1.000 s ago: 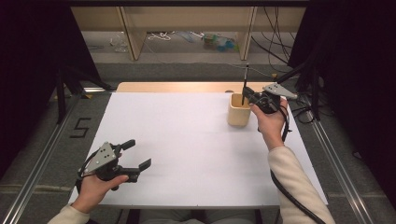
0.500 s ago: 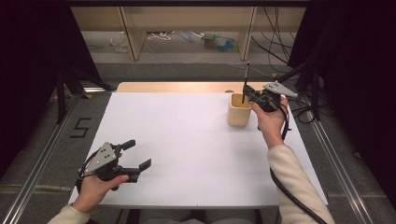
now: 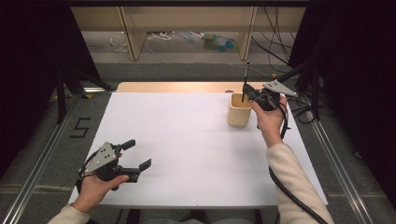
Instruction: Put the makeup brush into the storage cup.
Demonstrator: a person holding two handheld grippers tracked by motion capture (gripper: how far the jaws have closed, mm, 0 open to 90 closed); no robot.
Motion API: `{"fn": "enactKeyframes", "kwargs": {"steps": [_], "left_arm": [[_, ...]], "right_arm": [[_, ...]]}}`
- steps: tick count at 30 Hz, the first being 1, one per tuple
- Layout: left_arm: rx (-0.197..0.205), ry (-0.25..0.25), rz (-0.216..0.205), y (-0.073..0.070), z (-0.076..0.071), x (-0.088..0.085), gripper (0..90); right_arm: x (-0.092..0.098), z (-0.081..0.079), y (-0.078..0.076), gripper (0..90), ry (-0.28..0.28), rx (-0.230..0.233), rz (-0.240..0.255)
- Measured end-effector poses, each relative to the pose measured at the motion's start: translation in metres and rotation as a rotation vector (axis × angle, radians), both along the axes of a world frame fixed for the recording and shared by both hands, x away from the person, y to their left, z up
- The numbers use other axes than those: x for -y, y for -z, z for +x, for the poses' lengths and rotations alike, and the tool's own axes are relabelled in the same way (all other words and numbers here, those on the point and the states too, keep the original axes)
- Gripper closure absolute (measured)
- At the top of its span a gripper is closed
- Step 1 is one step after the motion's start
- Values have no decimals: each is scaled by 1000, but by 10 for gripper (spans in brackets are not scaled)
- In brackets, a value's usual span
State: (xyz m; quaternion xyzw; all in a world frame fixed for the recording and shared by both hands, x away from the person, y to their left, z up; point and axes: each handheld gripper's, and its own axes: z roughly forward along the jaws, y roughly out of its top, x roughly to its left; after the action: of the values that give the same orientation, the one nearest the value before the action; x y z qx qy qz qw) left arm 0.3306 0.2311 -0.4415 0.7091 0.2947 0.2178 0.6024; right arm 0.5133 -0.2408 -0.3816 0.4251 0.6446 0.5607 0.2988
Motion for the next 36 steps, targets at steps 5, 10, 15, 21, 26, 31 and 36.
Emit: {"fn": "enactKeyframes", "kwargs": {"steps": [5,10,15,21,26,31,36], "left_arm": [[0,0,0,0,0,0,75],[0,1,0,0,0,0,75],[0,2,0,0,0,0,75],[-1,2,0,0,0,0,75],[0,3,2,0,0,0,76],[0,2,2,0,0,0,76],[0,3,2,0,0,0,76]], "right_arm": [[-1,2,0,843,-1,0,1],[-1,3,0,843,-3,7,8],[-1,4,0,843,1,0,2],[-2,6,1,843,1,5,3],[-2,7,1,843,5,-1,-1],[-2,8,2,843,5,-1,3],[-2,9,3,843,9,-4,1]]}}
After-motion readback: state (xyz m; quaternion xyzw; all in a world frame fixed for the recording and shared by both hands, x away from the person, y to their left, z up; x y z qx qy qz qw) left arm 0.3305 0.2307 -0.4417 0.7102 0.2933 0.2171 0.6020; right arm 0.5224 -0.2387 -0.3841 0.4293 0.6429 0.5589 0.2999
